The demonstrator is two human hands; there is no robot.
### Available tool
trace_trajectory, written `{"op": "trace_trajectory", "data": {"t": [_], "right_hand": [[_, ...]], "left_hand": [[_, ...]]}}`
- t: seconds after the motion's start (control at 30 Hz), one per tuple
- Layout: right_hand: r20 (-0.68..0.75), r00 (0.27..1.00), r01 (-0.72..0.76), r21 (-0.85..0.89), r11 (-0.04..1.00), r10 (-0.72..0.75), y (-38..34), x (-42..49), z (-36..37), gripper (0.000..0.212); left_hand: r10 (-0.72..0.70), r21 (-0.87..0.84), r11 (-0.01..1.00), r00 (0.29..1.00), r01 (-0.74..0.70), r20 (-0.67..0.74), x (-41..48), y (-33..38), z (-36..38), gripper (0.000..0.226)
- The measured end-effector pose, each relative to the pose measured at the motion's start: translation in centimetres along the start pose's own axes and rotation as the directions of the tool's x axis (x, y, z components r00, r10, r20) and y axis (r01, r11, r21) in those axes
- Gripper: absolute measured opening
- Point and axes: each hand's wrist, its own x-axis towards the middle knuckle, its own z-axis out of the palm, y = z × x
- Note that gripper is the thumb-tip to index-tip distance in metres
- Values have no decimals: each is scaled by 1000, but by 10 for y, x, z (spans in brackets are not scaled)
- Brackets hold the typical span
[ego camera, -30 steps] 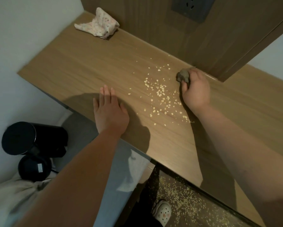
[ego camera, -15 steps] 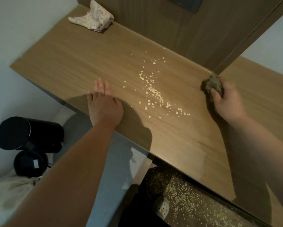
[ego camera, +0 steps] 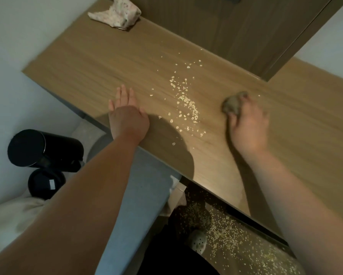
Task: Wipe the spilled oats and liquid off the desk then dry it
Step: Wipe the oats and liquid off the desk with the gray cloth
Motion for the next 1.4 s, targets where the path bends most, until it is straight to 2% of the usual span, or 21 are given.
{"op": "trace_trajectory", "data": {"t": [0.07, 0.1, 0.13, 0.17, 0.23, 0.3, 0.33, 0.43, 0.53, 0.63, 0.73, 0.8, 0.9, 0.97, 1.0, 1.07, 1.13, 1.2, 1.27, 1.3, 1.4], "right_hand": [[-97, 945, -311, 10, 950, 311, 26, 9, -10, 52], [-132, 901, -415, 21, 910, 414, 27, 9, -9, 53], [-150, 890, -435, 14, 901, 432, 17, 5, -7, 53], [-149, 915, -379, 4, 925, 375, 2, -1, -1, 53], [-79, 990, -117, -14, 993, 116, -30, -19, 15, 53], [70, 986, 153, -7, 988, -152, -46, -35, 19, 53], [132, 964, 232, 16, 973, -232, -42, -35, 15, 55], [163, 946, 271, 71, 960, -279, -7, -27, -7, 58], [-51, 998, 43, 17, 999, -42, 40, -18, -20, 53], [-209, 919, -338, 19, 941, 334, 60, 10, -18, 48], [-219, 866, -457, 17, 889, 449, 40, 39, -12, 46], [-176, 915, -364, 35, 931, 364, 13, 43, -4, 45], [-71, 997, -6, 60, 998, 10, -24, 22, 7, 46], [25, 983, 179, 117, 977, -184, -30, 10, 4, 49], [62, 974, 204, 160, 966, -216, -26, 8, -3, 51], [78, 984, 133, 255, 958, -158, -12, 5, -21, 52], [-11, 1000, -19, 308, 951, 23, 12, 3, -41, 49], [-77, 967, -213, 281, 936, 243, 41, -8, -56, 46], [-58, 918, -377, 178, 909, 392, 63, -26, -57, 48], [-48, 913, -399, 105, 911, 406, 68, -37, -53, 50], [-57, 949, -314, -42, 949, 311, 62, -61, -33, 55]], "left_hand": [[1, 0, 1000, 1000, -1, -11, 0, 0, 1, 61], [-3, -3, 1000, 1000, 3, -10, 0, 0, 1, 61], [-8, -7, 1000, 1000, 7, -8, -1, 0, 0, 61], [-8, -12, 1000, 1000, 8, -12, 0, 0, 0, 60], [-5, -16, 1000, 1000, 5, -16, 0, 1, 1, 60], [-5, -18, 1000, 1000, 5, -19, 1, 1, 1, 60], [-4, -25, 1000, 1000, 3, -25, 1, 1, 2, 60], [3, -30, 1000, 999, -5, -38, 2, 0, 3, 61], [3, -23, 1000, 999, -4, -51, 3, 0, 3, 60], [-10, -53, 999, 998, 6, -66, 2, 1, 3, 59], [-3, -49, 999, 998, 0, -65, 2, 1, 4, 59], [-4, -51, 999, 998, 1, -62, 2, 0, 4, 59], [1, -56, 998, 999, -4, -52, 1, -1, 4, 60], [1, -64, 998, 999, -5, -51, 0, -1, 4, 61], [3, -65, 998, 999, -6, -48, 0, -1, 4, 61], [7, -59, 998, 999, -9, -40, 0, -1, 3, 61], [7, -50, 999, 999, -9, -40, 0, 0, 3, 60], [6, -28, 1000, 999, -7, -32, 1, 0, 3, 61], [4, 10, 1000, 1000, -4, -20, 3, 0, 3, 61], [6, 26, 1000, 1000, -6, -16, 4, 0, 3, 62], [12, 65, 998, 1000, -12, -2, 6, -1, 3, 63]]}}
